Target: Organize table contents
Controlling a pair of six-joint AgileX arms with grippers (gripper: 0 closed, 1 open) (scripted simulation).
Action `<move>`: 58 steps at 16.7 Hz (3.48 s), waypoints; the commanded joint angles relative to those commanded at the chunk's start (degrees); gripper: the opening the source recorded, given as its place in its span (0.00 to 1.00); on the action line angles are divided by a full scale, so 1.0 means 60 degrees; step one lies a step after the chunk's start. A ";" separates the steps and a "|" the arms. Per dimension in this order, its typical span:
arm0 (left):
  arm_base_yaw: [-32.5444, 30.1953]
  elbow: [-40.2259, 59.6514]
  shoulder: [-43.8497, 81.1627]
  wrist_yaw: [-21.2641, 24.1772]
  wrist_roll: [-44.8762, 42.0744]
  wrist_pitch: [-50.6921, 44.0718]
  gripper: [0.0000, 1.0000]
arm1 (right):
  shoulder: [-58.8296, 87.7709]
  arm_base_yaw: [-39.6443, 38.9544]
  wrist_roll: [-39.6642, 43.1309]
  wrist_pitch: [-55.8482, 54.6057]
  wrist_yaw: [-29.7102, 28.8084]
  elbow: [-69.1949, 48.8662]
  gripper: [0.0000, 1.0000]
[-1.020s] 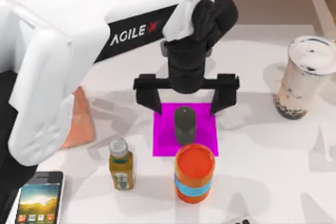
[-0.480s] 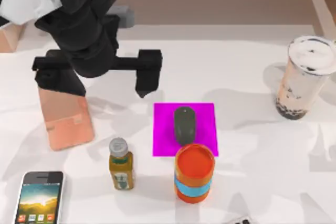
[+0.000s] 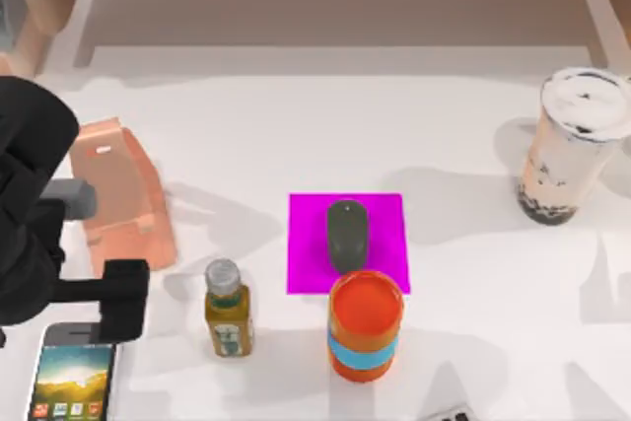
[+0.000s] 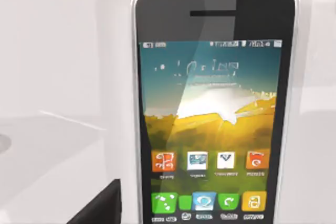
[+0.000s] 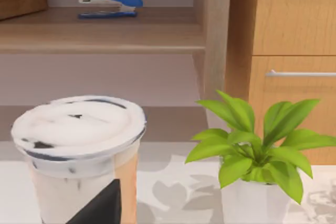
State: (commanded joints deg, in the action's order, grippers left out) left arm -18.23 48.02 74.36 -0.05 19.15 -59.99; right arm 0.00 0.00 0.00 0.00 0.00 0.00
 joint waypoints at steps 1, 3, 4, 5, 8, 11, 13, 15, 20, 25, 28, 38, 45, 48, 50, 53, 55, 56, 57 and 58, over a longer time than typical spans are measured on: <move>0.0032 -0.0426 -0.0107 -0.0053 0.0008 0.0162 1.00 | 0.0000 0.0000 0.0000 0.0000 0.0000 0.0000 1.00; 0.0000 -0.0958 -0.0140 -0.0125 0.0045 0.0427 1.00 | 0.0000 0.0000 0.0000 0.0000 0.0000 0.0000 1.00; -0.0026 -0.1082 -0.0122 -0.0142 0.0060 0.0505 1.00 | 0.0000 0.0000 0.0000 0.0000 0.0000 0.0000 1.00; -0.0037 -0.1120 -0.0112 -0.0147 0.0065 0.0529 1.00 | 0.0000 0.0000 0.0000 0.0000 0.0000 0.0000 1.00; -0.0037 -0.1120 -0.0112 -0.0147 0.0065 0.0529 1.00 | 0.0000 0.0000 0.0000 0.0000 0.0000 0.0000 1.00; -0.0031 -0.1192 -0.0025 -0.0142 0.0058 0.0652 1.00 | 0.0000 0.0000 0.0000 0.0000 0.0000 0.0000 1.00; -0.0013 -0.1491 0.0238 -0.0149 0.0037 0.1201 1.00 | 0.0000 0.0000 0.0000 0.0000 0.0000 0.0000 1.00; 0.0006 -0.1920 0.0637 -0.0150 0.0011 0.2112 1.00 | 0.0000 0.0000 0.0000 0.0000 0.0000 0.0000 1.00; 0.0050 -0.2847 0.1494 -0.0151 -0.0047 0.3885 1.00 | 0.0000 0.0000 0.0000 0.0000 0.0000 0.0000 1.00; 0.0052 -0.2892 0.1537 -0.0151 -0.0049 0.3953 0.92 | 0.0000 0.0000 0.0000 0.0000 0.0000 0.0000 1.00; 0.0052 -0.2892 0.1537 -0.0151 -0.0049 0.3953 0.70 | 0.0000 0.0000 0.0000 0.0000 0.0000 0.0000 1.00; 0.0052 -0.2892 0.1537 -0.0151 -0.0049 0.3953 0.00 | 0.0000 0.0000 0.0000 0.0000 0.0000 0.0000 1.00; 0.0052 -0.2892 0.1537 -0.0151 -0.0049 0.3953 0.00 | 0.0000 0.0000 0.0000 0.0000 0.0000 0.0000 1.00; 0.0029 -0.2543 0.1083 -0.0104 -0.0046 0.3460 0.00 | 0.0000 0.0000 0.0000 0.0000 0.0000 0.0000 1.00; 0.0027 -0.2334 0.0877 -0.0104 -0.0040 0.2928 0.00 | 0.0000 0.0000 0.0000 0.0000 0.0000 0.0000 1.00; 0.0022 -0.1998 0.0503 -0.0103 -0.0030 0.2179 0.00 | 0.0000 0.0000 0.0000 0.0000 0.0000 0.0000 1.00; 0.0022 -0.1945 0.0453 -0.0103 -0.0029 0.2123 0.00 | 0.0000 0.0000 0.0000 0.0000 0.0000 0.0000 1.00; 0.0022 -0.1945 0.0453 -0.0103 -0.0029 0.2123 0.00 | 0.0000 0.0000 0.0000 0.0000 0.0000 0.0000 1.00; 0.0027 -0.1973 0.0493 -0.0106 -0.0046 0.2148 0.00 | 0.0000 0.0000 0.0000 0.0000 0.0000 0.0000 1.00; 0.0031 -0.1976 0.0482 -0.0118 -0.0044 0.2148 0.00 | 0.0000 0.0000 0.0000 0.0000 0.0000 0.0000 1.00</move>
State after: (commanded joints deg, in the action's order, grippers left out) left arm -18.04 36.17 77.26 -0.76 18.88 -47.10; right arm 0.00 0.00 0.00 0.00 0.00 0.00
